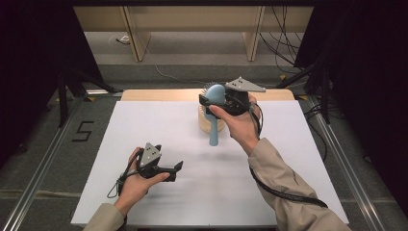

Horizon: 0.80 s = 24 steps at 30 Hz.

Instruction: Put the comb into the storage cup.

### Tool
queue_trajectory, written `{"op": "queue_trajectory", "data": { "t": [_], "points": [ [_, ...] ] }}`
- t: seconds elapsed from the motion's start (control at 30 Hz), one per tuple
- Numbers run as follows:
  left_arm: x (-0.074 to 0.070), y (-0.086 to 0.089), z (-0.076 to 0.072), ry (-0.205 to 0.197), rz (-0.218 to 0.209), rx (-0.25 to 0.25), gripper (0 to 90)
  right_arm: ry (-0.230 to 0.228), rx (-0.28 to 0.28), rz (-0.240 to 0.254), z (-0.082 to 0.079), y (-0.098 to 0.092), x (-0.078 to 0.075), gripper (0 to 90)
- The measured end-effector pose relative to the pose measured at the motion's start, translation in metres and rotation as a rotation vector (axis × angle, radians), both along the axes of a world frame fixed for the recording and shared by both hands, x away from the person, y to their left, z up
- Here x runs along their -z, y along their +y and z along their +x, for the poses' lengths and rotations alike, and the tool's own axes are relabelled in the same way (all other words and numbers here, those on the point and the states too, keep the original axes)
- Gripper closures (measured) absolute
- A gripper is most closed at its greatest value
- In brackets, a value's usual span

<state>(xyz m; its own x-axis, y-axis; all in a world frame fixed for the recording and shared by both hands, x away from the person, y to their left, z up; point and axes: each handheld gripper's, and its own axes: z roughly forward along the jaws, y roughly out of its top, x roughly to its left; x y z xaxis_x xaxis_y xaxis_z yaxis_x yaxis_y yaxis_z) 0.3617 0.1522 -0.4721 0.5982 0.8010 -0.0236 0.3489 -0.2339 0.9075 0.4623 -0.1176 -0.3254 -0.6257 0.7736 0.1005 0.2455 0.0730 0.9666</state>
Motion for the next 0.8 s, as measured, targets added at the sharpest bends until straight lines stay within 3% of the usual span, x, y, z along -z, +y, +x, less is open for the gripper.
{"op": "queue_trajectory", "data": {
  "t": [0.8],
  "points": [
    [0.0003, 0.0042, 0.0009, 0.002, -0.008, -0.016, 0.8, -0.016, 0.039, -0.007, 0.0076, -0.0103, -0.0025, 20.8]
  ]
}}
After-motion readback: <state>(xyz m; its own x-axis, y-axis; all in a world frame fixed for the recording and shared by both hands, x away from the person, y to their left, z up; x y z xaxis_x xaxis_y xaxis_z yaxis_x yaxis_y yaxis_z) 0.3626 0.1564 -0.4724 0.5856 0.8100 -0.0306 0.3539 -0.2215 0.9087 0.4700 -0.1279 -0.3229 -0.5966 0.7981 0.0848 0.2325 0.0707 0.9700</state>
